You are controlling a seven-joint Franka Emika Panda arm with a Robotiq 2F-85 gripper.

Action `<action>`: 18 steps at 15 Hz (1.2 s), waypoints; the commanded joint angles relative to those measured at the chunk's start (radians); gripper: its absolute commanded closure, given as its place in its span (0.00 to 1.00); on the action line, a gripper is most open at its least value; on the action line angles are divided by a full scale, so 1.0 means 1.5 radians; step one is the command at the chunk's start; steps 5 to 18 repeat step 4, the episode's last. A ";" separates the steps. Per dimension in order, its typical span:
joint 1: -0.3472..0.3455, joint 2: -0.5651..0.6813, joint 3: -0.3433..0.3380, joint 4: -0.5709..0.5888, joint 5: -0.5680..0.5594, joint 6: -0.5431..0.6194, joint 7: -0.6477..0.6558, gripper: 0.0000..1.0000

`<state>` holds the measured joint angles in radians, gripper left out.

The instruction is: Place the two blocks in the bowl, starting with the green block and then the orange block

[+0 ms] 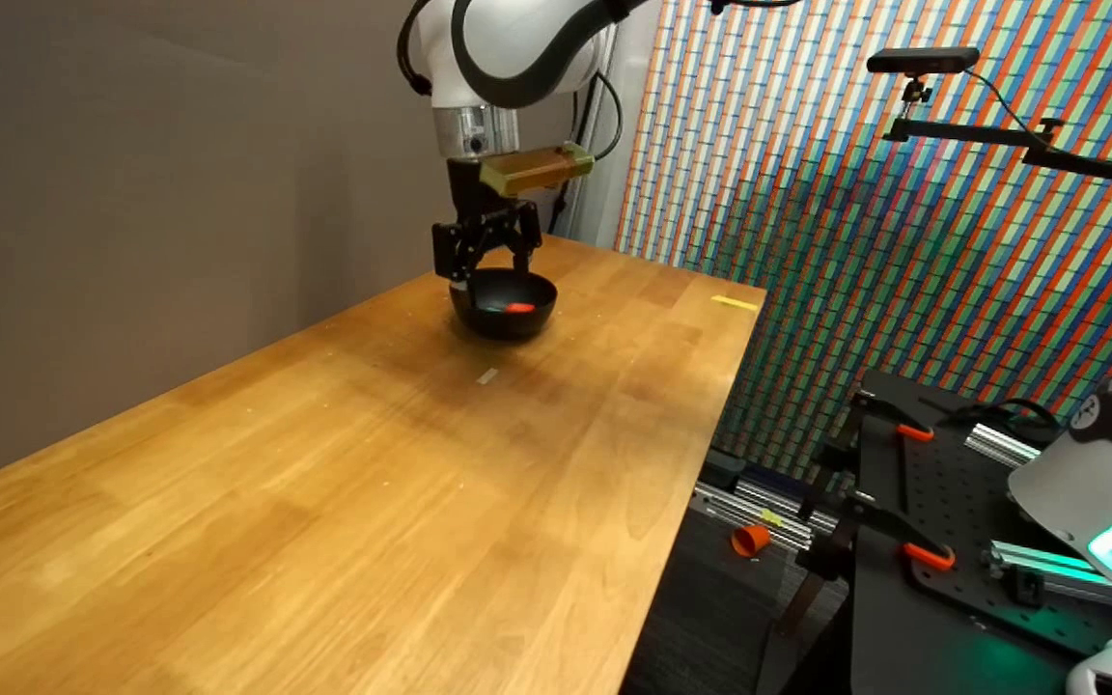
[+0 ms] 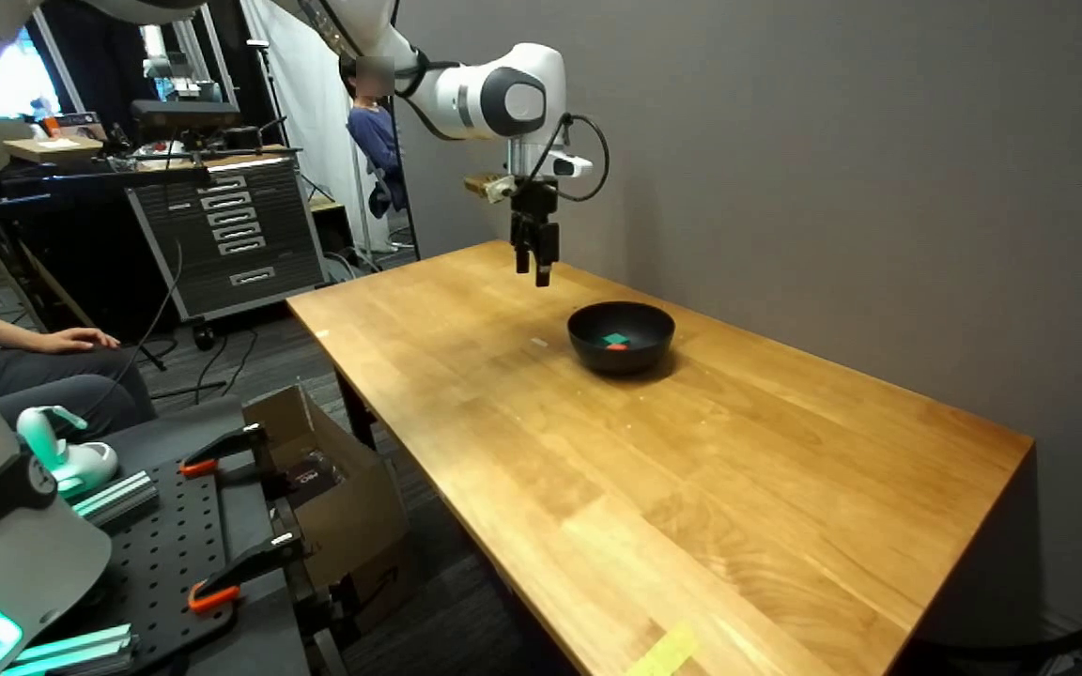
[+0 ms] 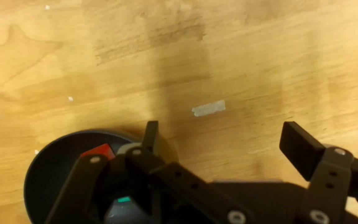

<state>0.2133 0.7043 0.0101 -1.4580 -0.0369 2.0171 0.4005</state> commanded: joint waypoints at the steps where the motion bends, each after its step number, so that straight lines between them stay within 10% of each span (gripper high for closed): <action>1: -0.004 -0.025 0.005 -0.021 0.016 -0.012 -0.012 0.00; 18: -0.005 -0.041 0.007 -0.035 0.019 -0.016 -0.015 0.00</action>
